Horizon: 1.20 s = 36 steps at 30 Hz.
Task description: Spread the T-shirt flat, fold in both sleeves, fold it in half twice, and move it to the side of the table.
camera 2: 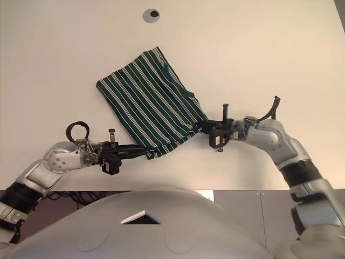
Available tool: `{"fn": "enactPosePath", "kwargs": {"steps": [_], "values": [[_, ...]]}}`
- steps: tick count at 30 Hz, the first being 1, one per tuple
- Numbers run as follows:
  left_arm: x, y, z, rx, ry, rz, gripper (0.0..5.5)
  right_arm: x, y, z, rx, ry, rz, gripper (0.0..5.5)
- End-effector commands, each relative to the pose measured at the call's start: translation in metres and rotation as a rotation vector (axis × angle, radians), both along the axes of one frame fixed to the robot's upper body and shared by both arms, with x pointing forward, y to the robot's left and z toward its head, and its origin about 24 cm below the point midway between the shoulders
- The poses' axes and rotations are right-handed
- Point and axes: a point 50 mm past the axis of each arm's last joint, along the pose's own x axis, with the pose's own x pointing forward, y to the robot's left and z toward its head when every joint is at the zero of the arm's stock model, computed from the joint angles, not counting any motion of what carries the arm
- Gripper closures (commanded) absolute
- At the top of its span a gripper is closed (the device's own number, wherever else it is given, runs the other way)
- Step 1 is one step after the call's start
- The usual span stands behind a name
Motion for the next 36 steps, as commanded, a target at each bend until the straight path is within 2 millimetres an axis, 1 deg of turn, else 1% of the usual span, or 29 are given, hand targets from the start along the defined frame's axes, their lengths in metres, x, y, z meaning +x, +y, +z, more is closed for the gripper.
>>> {"fn": "enactPosePath", "kwargs": {"steps": [1, 5, 7, 10, 12, 15, 18, 21, 26, 29, 32, 36], "values": [[-0.001, 0.005, 0.021, -0.046, 0.122, -0.011, 5.5, -0.018, -0.006, 0.023, 0.055, 0.166, 0.004, 5.43], [-0.012, 0.012, 0.021, -0.022, 0.323, -0.042, 5.5, -0.042, -0.008, 0.046, 0.065, 0.352, 0.042, 5.43], [-0.017, 0.011, 0.021, -0.033, 0.383, -0.055, 5.5, -0.05, -0.007, 0.053, 0.064, 0.411, 0.051, 5.43], [-0.02, 0.01, 0.023, -0.061, 0.435, -0.062, 5.5, -0.057, -0.005, 0.062, 0.088, 0.45, 0.056, 5.43], [-0.023, 0.011, 0.028, -0.082, 0.483, -0.07, 5.5, -0.06, -0.005, 0.066, 0.099, 0.466, 0.058, 5.43], [-0.022, 0.012, 0.038, -0.151, 0.525, -0.059, 5.5, -0.059, -0.005, 0.074, 0.114, 0.451, 0.053, 5.43], [-0.013, 0.016, 0.045, -0.238, 0.531, -0.01, 5.5, -0.052, -0.003, 0.076, 0.115, 0.416, 0.032, 5.43], [-0.004, 0.021, 0.044, -0.286, 0.537, 0.045, 5.5, -0.039, -0.001, 0.078, 0.123, 0.368, -0.009, 5.43], [0.014, 0.038, 0.035, -0.329, 0.545, 0.154, 5.5, -0.004, 0.005, 0.076, 0.13, 0.242, -0.096, 5.43], [0.025, 0.045, 0.025, -0.329, 0.551, 0.208, 5.5, 0.016, 0.013, 0.077, 0.142, 0.172, -0.135, 5.43], [0.034, 0.053, 0.015, -0.344, 0.545, 0.279, 5.5, 0.031, 0.023, 0.075, 0.131, 0.111, -0.144, 5.43], [0.047, 0.063, 0.009, -0.366, 0.509, 0.367, 5.5, 0.045, 0.034, 0.07, 0.093, 0.01, -0.141, 5.43]]}}
